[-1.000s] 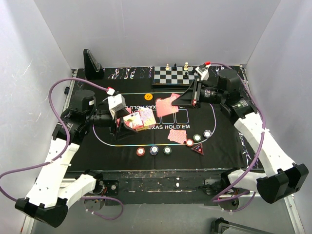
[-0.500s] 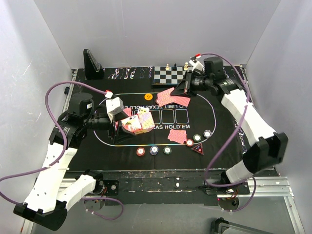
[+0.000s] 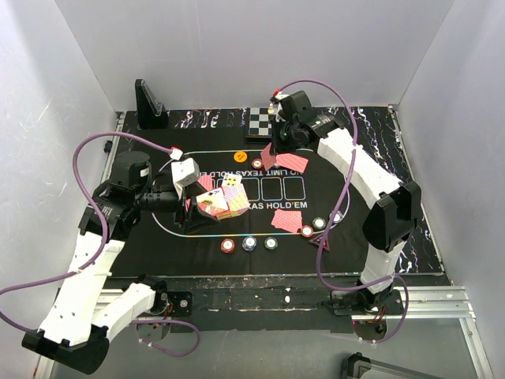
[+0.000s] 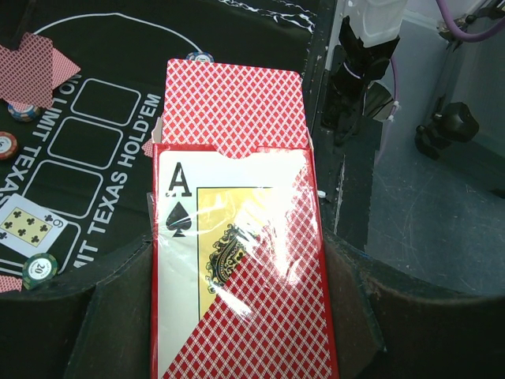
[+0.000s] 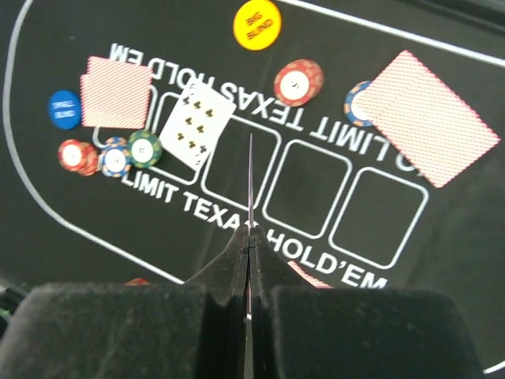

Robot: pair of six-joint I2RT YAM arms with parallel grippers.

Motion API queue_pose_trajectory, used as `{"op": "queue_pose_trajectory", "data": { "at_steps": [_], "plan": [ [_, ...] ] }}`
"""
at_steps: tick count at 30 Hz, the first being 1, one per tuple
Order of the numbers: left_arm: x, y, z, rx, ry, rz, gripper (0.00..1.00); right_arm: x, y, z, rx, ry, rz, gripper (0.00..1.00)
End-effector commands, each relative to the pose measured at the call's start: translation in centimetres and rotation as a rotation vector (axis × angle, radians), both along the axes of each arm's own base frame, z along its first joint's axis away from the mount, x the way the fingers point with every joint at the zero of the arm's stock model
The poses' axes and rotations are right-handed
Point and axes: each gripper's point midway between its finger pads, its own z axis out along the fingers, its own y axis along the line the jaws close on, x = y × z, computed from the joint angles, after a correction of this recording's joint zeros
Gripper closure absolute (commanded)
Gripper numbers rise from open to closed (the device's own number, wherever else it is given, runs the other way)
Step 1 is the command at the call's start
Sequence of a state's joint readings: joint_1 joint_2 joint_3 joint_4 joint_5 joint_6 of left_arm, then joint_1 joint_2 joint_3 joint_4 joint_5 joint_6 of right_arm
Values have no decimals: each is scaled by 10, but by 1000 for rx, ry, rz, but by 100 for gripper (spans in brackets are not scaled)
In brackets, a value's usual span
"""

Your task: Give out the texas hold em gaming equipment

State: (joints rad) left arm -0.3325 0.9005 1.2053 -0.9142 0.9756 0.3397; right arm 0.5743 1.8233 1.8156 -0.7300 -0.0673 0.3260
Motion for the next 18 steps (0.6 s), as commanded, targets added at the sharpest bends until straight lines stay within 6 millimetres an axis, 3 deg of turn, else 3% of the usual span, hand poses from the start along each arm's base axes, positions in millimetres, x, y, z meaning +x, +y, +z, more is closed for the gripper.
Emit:
{"op": "queue_pose_trajectory", "data": {
  "at_steps": [1, 6, 18],
  "plan": [
    [-7, 4, 16, -26, -25, 3, 100, 22, -1, 4, -124, -181, -18, 99],
    [-7, 7, 21, -41, -15, 13, 100, 25, 19, -15, -192, -280, 28, 99],
    [-15, 9, 24, -38, -24, 5, 100, 22, 55, -64, -329, -321, 118, 99]
  ]
}}
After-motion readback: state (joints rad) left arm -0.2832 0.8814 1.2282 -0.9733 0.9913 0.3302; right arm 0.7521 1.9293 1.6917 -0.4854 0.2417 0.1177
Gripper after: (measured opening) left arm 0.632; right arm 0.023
